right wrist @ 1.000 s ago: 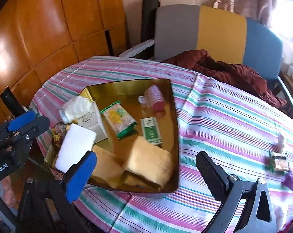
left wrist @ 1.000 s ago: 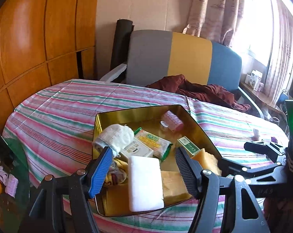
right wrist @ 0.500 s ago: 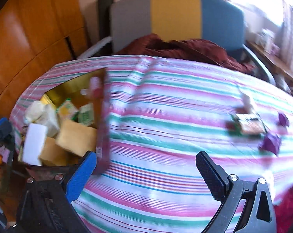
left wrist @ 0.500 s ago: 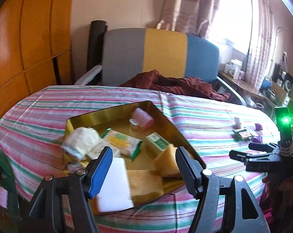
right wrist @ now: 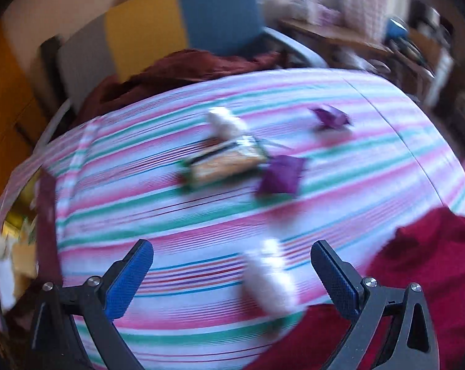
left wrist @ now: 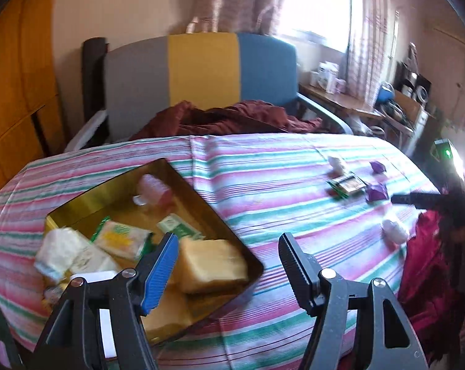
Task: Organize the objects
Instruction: 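Move both tools back toward the remaining items on the cloth, then grasp the green-edged cracker packet with the left tool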
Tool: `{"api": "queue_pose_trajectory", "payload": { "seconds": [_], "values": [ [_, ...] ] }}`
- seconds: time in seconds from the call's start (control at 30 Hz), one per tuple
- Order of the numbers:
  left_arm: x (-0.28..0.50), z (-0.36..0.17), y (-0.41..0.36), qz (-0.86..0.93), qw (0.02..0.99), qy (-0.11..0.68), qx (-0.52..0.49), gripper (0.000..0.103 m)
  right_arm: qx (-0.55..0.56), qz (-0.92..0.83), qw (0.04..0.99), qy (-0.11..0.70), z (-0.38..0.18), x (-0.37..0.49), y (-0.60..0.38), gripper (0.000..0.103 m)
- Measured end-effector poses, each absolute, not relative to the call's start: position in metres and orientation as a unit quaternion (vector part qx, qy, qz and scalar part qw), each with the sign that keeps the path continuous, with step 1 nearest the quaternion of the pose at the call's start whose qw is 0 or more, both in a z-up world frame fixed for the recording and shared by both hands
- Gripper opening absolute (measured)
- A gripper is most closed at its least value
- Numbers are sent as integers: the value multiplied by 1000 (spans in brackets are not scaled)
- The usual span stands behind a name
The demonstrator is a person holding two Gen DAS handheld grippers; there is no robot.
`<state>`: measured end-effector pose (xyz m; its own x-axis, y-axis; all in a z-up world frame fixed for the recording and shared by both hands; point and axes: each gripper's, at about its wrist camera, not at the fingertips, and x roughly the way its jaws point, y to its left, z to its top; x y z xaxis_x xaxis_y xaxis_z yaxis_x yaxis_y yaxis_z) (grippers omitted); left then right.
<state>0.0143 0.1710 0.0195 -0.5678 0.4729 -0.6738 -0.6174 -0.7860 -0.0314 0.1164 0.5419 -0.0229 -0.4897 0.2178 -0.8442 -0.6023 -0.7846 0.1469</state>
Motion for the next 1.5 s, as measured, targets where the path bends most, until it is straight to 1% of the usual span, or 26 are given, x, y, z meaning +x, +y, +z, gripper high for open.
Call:
{"api": "queue_pose_trajectory", "payload": {
  "seconds": [0.13,0.37,0.57,0.77,0.9,1.1,1.5],
  "values": [
    [18,15,199,864,337,132,-350,68,-426,823,260,271,-26,125,574,103],
    [17,6,257,835,381,172,-358,68,-398,820,283,298,-24,120,606,103],
    [11,-3,324,810,419,212,-352,68,-378,811,295,335,-34,125,626,103],
    [6,-18,397,769,479,253,-339,68,-374,796,297,373,-41,134,637,103],
    [-4,-34,442,741,507,269,-348,68,-377,794,287,381,-45,133,638,103],
    [-12,-55,487,715,526,303,-347,68,-387,791,263,393,-51,128,640,103],
    [-20,-83,532,673,563,336,-343,68,-401,783,264,395,-58,126,643,103]
  ]
}}
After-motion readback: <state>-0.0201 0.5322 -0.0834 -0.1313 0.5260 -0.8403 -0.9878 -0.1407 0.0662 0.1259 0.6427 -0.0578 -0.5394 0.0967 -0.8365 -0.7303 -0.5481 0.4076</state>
